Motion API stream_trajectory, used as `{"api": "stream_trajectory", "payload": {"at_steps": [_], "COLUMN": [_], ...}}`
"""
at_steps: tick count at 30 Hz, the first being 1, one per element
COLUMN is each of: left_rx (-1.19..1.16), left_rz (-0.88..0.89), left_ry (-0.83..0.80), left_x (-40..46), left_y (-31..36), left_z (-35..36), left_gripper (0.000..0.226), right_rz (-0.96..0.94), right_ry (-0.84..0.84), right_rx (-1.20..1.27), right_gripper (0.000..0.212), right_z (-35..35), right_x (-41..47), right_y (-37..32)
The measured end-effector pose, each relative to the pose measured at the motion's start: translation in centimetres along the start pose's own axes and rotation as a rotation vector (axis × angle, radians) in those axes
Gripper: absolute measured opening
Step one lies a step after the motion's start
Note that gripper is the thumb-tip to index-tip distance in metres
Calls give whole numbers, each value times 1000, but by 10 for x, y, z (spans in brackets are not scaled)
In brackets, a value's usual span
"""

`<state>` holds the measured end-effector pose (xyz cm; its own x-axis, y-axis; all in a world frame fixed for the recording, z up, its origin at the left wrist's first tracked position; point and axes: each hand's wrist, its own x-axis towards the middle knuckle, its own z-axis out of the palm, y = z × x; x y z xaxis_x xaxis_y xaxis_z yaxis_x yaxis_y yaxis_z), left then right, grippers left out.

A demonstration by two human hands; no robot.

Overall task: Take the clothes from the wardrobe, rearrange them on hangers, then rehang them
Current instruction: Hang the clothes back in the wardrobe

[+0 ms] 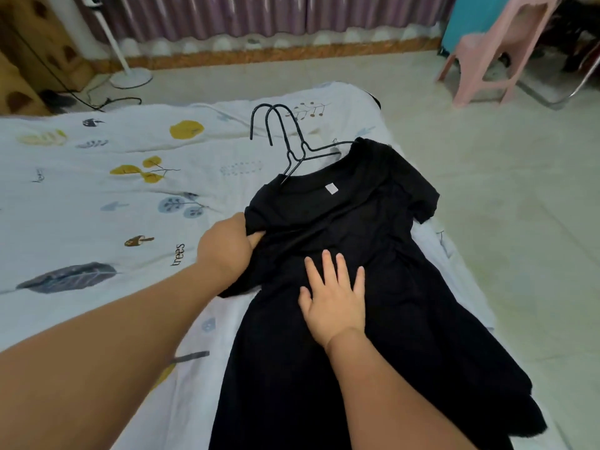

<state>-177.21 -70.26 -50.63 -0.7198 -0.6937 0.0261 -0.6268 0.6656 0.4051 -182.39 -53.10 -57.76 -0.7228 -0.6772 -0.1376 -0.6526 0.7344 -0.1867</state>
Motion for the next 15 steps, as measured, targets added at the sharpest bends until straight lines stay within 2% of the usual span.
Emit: {"api": "stream_trajectory", "payload": {"at_steps": [3,6,10,15], "left_rx": [-16,-43,-12,-11], "left_rz": [-63,-84,-51,16], "left_ry": [68,151,266,344], "left_x": [-43,-85,-135,-200], "left_y": [8,12,16,34], "left_z": [-27,-73,-163,-283], "left_gripper": [36,35,30,16], "right_rz": [22,1,-31,-35], "right_ry": [-131,-220,69,503], "right_rx": [-4,103,164,420], "right_gripper": [55,52,47,52], "right_z": [-17,-52,-141,-293], "right_x": [-28,-76,-123,-167], "right_y": [-11,-20,-29,-49]}}
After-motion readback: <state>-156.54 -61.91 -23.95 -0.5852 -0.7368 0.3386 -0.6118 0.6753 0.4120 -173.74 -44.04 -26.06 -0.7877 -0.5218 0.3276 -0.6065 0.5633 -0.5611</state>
